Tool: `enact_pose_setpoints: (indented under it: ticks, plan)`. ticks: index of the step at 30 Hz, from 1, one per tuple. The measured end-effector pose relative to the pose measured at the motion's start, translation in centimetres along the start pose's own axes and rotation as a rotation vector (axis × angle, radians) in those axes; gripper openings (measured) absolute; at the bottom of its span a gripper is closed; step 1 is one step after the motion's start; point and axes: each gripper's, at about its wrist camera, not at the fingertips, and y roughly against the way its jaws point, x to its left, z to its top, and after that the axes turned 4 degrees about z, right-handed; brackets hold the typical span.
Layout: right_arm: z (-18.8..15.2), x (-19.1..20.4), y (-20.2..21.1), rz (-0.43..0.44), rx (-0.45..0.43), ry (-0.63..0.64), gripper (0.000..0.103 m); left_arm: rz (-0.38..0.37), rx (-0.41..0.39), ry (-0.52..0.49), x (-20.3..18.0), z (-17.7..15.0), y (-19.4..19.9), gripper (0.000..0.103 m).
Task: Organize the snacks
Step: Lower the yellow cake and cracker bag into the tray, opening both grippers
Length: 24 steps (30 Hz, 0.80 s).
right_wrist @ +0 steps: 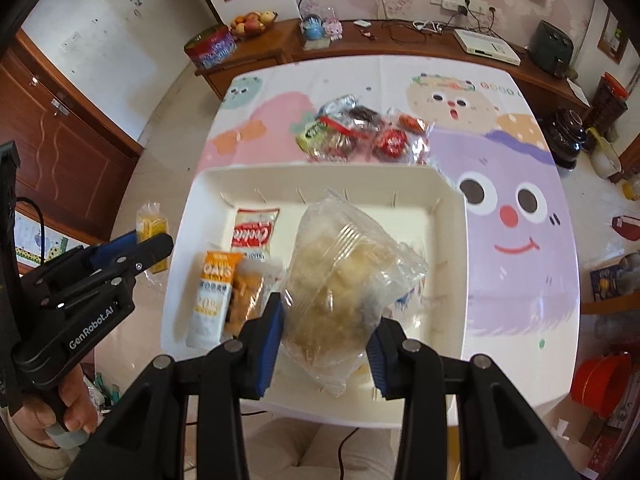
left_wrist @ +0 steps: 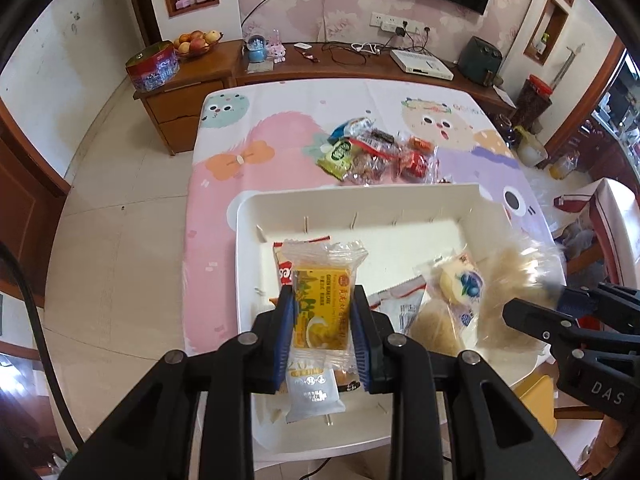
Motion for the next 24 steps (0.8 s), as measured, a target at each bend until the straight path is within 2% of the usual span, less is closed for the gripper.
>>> enact_pose_setpoints:
  ticks: [1,2,3,4,5,7,24]
  plan:
    - [0.0,0.0,0.0,-0.002,-0.004,0.0,0.039,-0.003,0.0,-0.002,-0.1,-0.1,0.0,0.036]
    - [-0.2,0.1,0.1,0.001,-0.011,0.0,0.039,-0.004,-0.002,-0.004,-0.2,-0.2,0.1,0.053]
    - [-0.3,0.2,0.2,0.005,-0.013,0.0,0.039,0.0,-0.006,-0.005,-0.2,-0.3,0.2,0.065]
    - [-0.3,0.2,0.2,0.005,-0.015,-0.002,0.041,0.013,-0.016,-0.002,-0.2,-0.4,0.5,0.085]
    - [-0.3,0.3,0.3,0.004,-0.021,-0.009,0.044,0.023,-0.031,0.004,-0.1,-0.5,0.8,0.088]
    - [-0.4,0.4,0.6,0.004,-0.034,-0.018,0.048,0.03,-0.065,0.006,0.0,-0.5,1.5,0.088]
    - [-0.3,1.6,1.5,0.022,-0.054,0.008,0.048,0.044,-0.086,0.055,1.2,-0.4,2.6,0.088]
